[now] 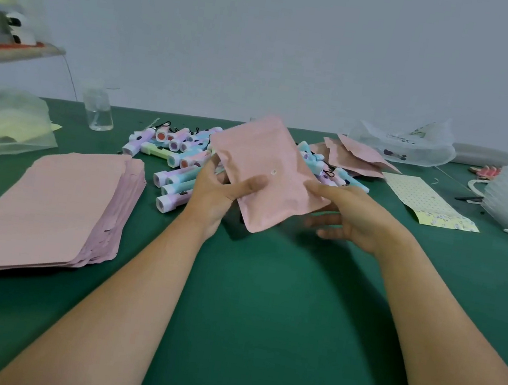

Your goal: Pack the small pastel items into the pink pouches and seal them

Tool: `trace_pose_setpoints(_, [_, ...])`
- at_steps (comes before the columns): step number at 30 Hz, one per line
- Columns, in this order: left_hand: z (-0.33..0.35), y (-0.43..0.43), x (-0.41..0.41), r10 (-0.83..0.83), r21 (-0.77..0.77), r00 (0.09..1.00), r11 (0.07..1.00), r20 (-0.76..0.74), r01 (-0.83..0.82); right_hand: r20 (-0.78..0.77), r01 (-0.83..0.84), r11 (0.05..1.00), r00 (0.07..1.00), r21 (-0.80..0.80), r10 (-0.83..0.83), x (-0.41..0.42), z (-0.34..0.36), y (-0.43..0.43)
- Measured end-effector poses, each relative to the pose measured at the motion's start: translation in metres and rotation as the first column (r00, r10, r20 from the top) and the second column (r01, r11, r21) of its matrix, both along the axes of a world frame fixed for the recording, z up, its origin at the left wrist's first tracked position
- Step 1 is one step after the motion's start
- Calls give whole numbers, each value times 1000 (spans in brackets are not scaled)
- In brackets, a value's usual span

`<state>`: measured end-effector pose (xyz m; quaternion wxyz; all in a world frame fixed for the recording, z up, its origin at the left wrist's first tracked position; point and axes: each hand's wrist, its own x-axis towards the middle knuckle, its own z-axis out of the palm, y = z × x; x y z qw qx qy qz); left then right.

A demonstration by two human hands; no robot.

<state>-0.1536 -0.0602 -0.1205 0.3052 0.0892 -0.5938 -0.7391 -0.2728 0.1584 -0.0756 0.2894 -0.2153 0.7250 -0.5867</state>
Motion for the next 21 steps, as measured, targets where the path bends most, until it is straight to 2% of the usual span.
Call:
trace_pose_setpoints(4, [1, 0, 0, 2, 46, 999, 999, -33, -1, -183, -51, 994, 983, -96, 33, 1, -1, 1])
trace_pose_setpoints(7, [3, 1, 1, -18, 96, 998, 995, -59, 24, -221, -10, 989, 975, -150, -23, 4, 1, -1])
trace_pose_setpoints(11, [4, 2, 1, 0, 137, 996, 991, -84, 11, -190, 0, 981, 981, -196, -38, 6, 1, -4])
trace_pose_setpoints(13, [5, 0, 3, 25, 149, 995, 989, -94, -11, -135, -68, 985, 990, -156, 47, 6, 1, -2])
trace_pose_setpoints(15, [5, -3, 4, 50, 166, 993, 986, -106, -32, -142, -147, 985, 981, -87, 133, 5, 0, 0])
trace_pose_setpoints(18, [6, -4, 5, 50, 194, 992, 981, -119, -26, -164, -166, 977, 976, -131, 144, 2, -2, 1])
trace_pose_setpoints(21, [6, 0, 3, 24, 168, 995, 986, -102, -6, -124, -219, 962, 972, -162, 201, 3, -3, -2])
